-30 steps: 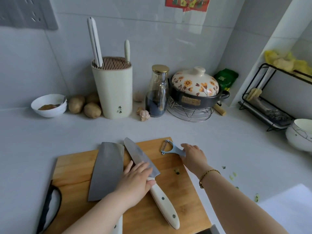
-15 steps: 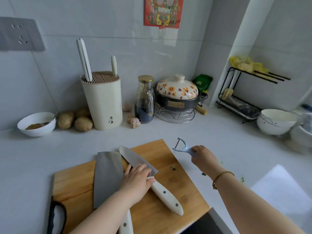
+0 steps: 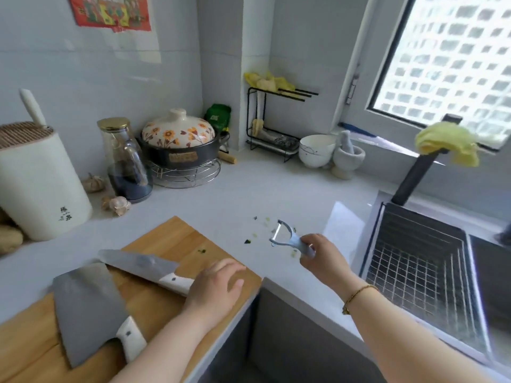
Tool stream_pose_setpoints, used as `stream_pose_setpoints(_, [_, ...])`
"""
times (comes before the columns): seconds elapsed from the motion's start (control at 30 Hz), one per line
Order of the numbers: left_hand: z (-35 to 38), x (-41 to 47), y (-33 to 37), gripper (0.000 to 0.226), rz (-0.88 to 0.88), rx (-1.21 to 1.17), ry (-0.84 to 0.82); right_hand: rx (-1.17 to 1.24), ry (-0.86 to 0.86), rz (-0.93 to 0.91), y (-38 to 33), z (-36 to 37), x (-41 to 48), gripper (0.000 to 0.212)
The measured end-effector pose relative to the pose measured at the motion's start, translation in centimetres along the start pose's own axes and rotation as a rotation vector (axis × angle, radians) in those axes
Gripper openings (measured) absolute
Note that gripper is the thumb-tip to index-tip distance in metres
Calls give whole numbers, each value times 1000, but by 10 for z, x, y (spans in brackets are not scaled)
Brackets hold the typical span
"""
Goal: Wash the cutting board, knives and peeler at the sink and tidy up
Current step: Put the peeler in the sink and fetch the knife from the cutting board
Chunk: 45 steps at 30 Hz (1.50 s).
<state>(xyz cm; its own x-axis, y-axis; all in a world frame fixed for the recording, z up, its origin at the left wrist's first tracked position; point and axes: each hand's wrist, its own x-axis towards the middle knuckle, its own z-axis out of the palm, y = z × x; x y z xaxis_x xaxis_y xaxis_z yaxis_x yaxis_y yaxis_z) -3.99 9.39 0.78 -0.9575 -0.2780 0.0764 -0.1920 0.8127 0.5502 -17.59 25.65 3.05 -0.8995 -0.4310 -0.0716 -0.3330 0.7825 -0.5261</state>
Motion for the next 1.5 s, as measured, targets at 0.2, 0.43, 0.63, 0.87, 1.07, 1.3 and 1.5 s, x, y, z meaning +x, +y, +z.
stream_pose_setpoints(0.2, [52,10,74,31,49,24,-49,35,61,57,87,-47,-40,35])
stream_pose_setpoints(0.43, [163,25,219,32,281,0,-170,7,144,194,234,-128,-102,33])
stream_pose_setpoints(0.63, [243,35,295,34,316,-11,-221,6,197,374,352,-169,-132,26])
stream_pose_setpoints(0.87, [297,56,324,61,296,66,-223,-65,95,538,434,-177,-133,21])
stream_pose_setpoints(1.07, [310,61,325,42,292,163,-154,-156,-18,560,483,-165,-91,26])
stream_pose_setpoints(1.3, [313,66,325,40,258,178,-149,-114,-91,556,519,-115,-20,31])
stream_pose_setpoints(1.5, [320,67,318,38,267,191,-67,-146,-68,531,527,-76,20,24])
